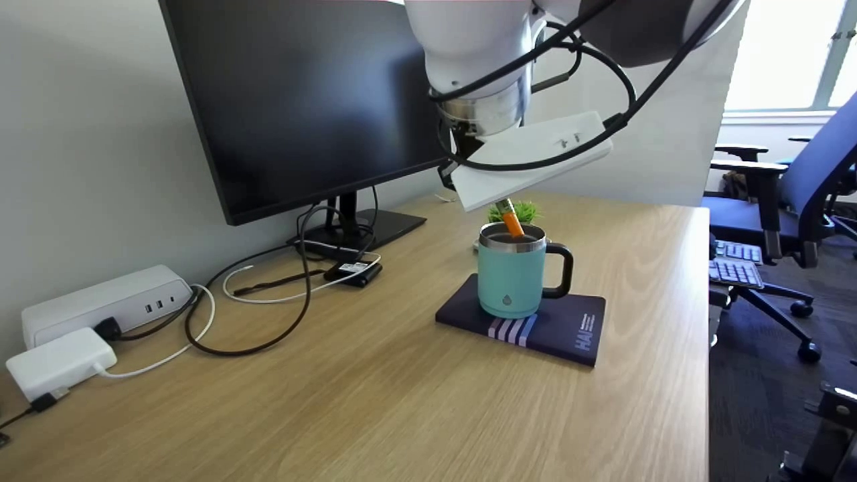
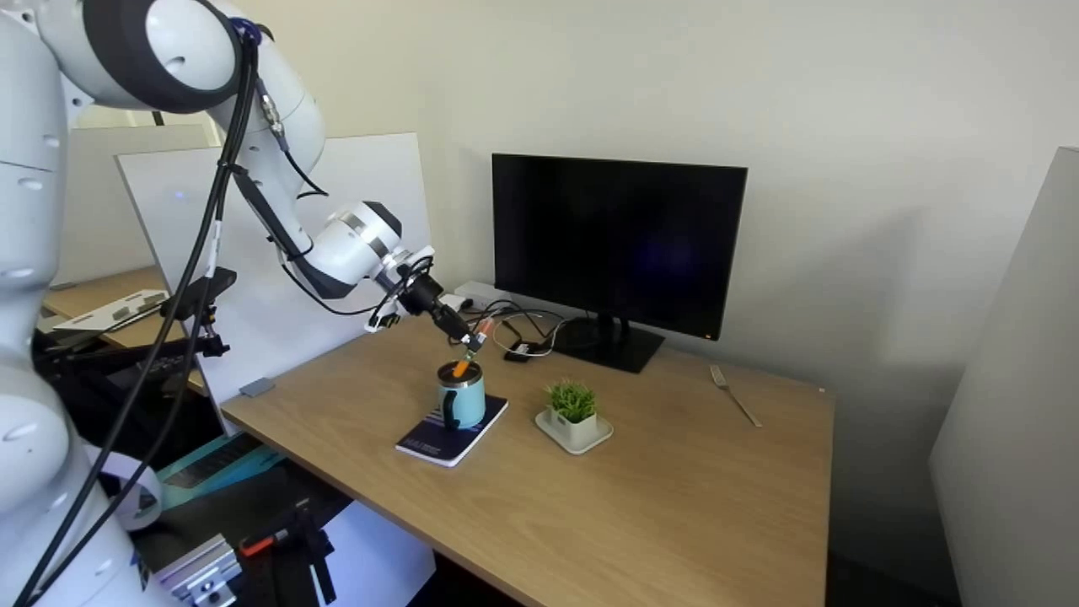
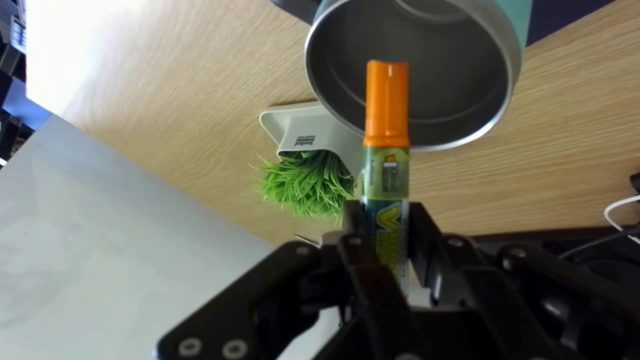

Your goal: Pick the marker and put it in the cup

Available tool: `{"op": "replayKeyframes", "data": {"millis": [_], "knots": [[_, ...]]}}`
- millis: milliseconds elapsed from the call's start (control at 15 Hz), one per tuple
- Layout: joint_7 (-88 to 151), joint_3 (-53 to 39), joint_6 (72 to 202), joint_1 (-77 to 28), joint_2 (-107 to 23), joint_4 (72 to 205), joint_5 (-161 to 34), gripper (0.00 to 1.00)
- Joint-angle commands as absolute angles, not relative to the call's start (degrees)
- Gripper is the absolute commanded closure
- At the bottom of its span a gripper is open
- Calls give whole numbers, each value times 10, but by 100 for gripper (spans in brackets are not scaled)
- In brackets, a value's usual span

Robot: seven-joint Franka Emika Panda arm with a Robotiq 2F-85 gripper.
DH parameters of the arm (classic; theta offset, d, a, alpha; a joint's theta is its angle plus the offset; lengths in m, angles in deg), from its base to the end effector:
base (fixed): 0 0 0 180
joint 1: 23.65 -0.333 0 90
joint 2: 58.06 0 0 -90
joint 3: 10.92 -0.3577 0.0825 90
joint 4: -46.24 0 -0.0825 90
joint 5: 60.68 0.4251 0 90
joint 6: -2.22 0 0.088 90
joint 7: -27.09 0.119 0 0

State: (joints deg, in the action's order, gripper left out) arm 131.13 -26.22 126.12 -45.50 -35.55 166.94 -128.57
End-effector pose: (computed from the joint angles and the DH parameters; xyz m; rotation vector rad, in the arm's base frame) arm 0.5088 0.3269 0.2215 2.5065 -0.4031 0.8358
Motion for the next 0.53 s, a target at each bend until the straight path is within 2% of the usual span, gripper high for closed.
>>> {"op": "replayKeyframes", "data": {"millis": [0, 467], "knots": [[1335, -255, 1280, -454, -352, 1676, -1319, 94], [1355, -247, 1304, -443, -346, 1680, -1347, 94]]}}
